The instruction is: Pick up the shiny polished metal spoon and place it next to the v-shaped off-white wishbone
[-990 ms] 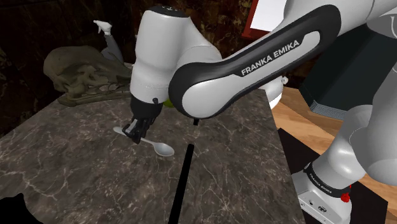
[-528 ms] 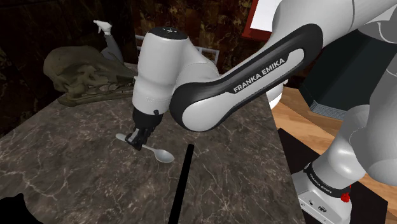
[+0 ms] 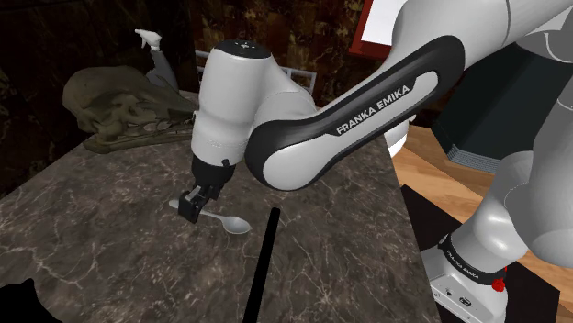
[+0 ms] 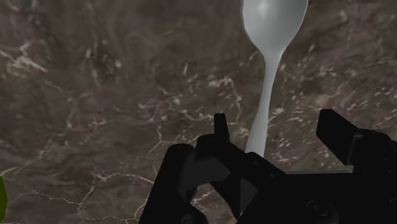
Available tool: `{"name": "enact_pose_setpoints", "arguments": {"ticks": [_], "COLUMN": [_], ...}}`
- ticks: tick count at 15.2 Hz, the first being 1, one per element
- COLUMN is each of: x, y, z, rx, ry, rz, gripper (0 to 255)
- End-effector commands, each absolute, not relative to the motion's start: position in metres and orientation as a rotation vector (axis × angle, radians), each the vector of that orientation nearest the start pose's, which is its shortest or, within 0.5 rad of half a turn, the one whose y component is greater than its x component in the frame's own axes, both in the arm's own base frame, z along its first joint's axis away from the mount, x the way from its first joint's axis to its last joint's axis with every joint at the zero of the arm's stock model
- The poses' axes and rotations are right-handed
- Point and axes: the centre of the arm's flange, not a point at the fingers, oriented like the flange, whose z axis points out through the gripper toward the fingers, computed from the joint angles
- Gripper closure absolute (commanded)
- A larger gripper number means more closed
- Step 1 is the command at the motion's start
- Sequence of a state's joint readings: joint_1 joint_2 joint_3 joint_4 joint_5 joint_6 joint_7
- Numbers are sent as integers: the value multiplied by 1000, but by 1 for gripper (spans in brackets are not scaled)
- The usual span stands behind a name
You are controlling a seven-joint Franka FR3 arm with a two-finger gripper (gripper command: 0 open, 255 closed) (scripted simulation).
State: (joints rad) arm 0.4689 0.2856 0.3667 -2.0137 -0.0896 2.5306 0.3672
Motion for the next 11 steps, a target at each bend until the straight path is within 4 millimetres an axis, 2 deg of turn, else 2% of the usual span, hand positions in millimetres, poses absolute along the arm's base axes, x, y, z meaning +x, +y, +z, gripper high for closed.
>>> {"name": "enact_pose_setpoints", "arguments": {"ticks": [1,4,8,11], "x": [422,422,415,415], "y": [454,454,443,443], "z": [346,346,394,394], "rx": [-2859,-2859,-2859,-2859], "ry": [-744,-744,-744,-744], "rz": [-277,-277,-277,-277], "gripper": [0,0,0,0]}}
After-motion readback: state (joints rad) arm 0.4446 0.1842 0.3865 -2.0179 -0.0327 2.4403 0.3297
